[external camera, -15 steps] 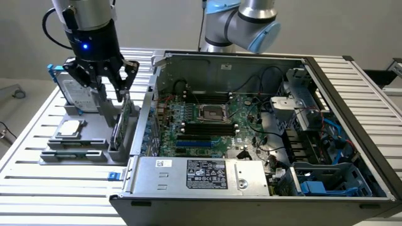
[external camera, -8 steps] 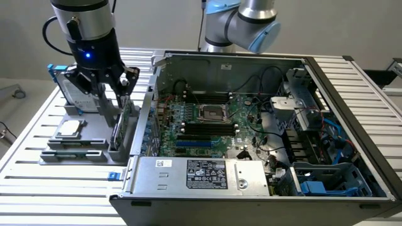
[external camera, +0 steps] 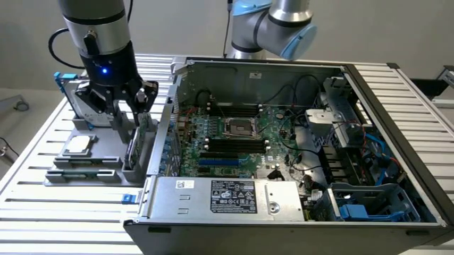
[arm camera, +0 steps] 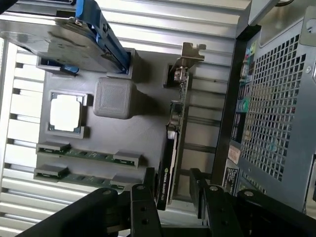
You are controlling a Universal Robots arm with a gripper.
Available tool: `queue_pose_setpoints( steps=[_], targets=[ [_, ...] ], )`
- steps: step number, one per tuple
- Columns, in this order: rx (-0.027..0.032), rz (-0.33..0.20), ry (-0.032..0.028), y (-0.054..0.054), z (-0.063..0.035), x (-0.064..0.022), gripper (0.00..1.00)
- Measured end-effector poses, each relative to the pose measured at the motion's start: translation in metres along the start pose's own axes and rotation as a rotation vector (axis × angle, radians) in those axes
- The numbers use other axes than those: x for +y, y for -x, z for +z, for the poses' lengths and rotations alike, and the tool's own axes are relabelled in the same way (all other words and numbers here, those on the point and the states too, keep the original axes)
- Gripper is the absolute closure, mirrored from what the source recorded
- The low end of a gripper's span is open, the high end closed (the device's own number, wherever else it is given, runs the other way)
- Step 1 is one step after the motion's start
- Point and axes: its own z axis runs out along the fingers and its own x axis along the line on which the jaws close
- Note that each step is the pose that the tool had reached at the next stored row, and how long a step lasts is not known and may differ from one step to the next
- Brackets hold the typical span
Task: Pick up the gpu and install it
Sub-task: 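Pick up the gpu and move the gpu toward the slot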
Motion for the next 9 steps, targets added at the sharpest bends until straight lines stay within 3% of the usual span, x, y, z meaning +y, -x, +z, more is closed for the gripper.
queue_pose_setpoints(
  steps=[9],
  targets=[
    [0.0,-0.002,-0.0001,-0.001,0.0166,-0.0003,0.58]
  ],
)
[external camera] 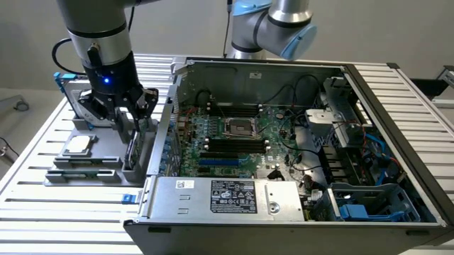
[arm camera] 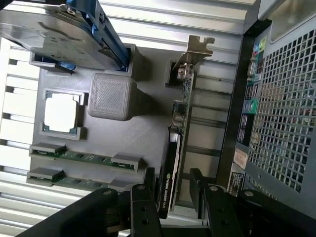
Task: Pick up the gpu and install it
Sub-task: 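Pick up the gpu and move the gpu toward the slot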
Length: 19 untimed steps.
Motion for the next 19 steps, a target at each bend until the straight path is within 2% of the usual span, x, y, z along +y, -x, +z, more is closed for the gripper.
queue_pose_setpoints(
  steps=[9,19],
  targets=[
    [-0.0001,0.001,0.0001,0.001,0.0165,0.0037,0.58],
    [-0.0007,0.016,0.0008,0.004,0.0349,0.0127,0.58]
  ],
)
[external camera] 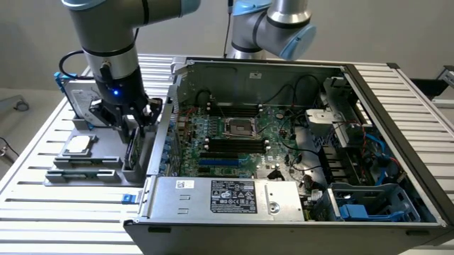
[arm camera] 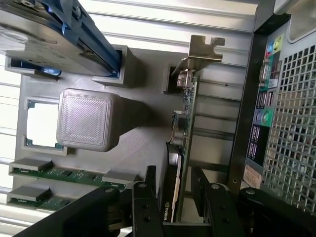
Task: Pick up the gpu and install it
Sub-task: 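Pick up the gpu and move the gpu toward the slot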
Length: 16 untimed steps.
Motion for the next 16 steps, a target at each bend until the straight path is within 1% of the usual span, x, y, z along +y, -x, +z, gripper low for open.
queue_pose_setpoints(
  steps=[4,7,9,10,11,12,16],
  targets=[
    [-0.0004,0.012,0.0004,-0.0022,0.0072,0.0004,0.58],
    [-0.0005,0.014,0.0005,-0.0026,0.0075,0.0005,0.58],
    [-0.0007,0.014,0.0006,-0.0026,0.0076,0.0005,0.6],
    [-0.0006,0.014,0.0006,-0.0027,0.0076,0.0005,0.66],
    [-0.0006,0.014,0.0006,-0.0027,0.0076,0.0005,0.66],
    [-0.0005,0.014,0.0005,-0.0027,0.0075,0.0005,0.73],
    [-0.0008,0.014,0.001,-0.0028,0.0071,0.0005,0.73]
  ],
)
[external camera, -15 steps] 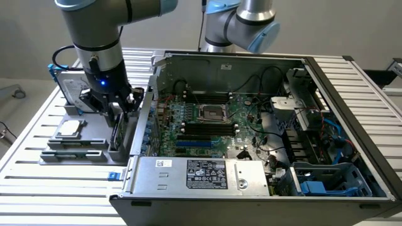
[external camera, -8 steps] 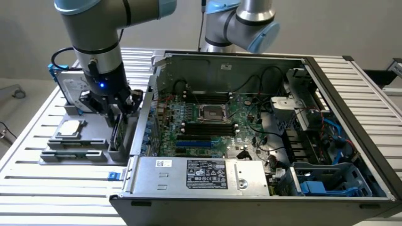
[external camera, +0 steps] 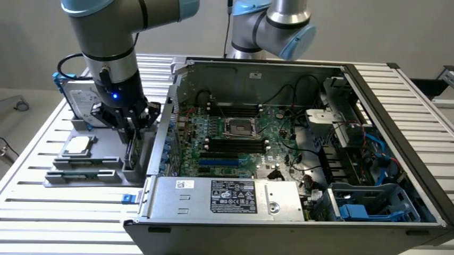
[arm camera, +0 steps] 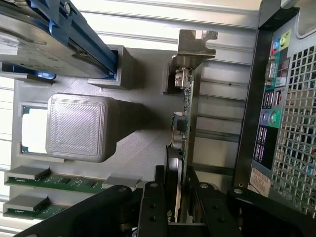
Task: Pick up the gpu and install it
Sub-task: 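Pick up the gpu and move the gpu toward the slot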
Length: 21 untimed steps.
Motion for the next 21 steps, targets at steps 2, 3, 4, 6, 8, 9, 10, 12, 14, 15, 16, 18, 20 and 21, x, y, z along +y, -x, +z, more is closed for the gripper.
queue_pose_setpoints(
  steps=[2,3,4,6,8,9,10,12,14,15,16,18,20,21],
  targets=[
    [-0.0001,0.0,0.0006,0.0,-0.0029,0.0002,0.73],
    [0.0001,0.0,0.0005,0.0,-0.0053,0.0003,0.73],
    [-0.0002,0.0,0.0009,0.0,-0.0076,0.0004,0.73],
    [-0.0001,0.0,0.0013,-0.001,-0.0139,0.0007,0.73],
    [-0.0002,0.0,0.002,-0.001,-0.0211,0.001,0.73],
    [-0.0001,0.0,0.0022,-0.001,-0.0251,0.0012,0.73],
    [-0.0002,0.0,0.0026,-0.002,-0.029,0.0014,0.73],
    [-0.0001,0.0,0.0029,-0.002,-0.0377,0.0018,0.73],
    [-0.0004,0.0,0.0033,-0.003,-0.0465,0.0022,0.73],
    [-0.0003,0.0,0.0033,-0.003,-0.0511,0.0024,0.73],
    [-0.0004,0.0,0.0034,-0.003,-0.0555,0.0027,0.73],
    [-0.0003,0.0,0.0033,-0.004,-0.0646,0.0031,0.73],
    [-0.0002,0.0,0.0033,-0.004,-0.0735,0.0035,0.73],
    [-0.0003,0.001,0.0033,-0.004,-0.0784,0.0037,0.73]
  ],
)
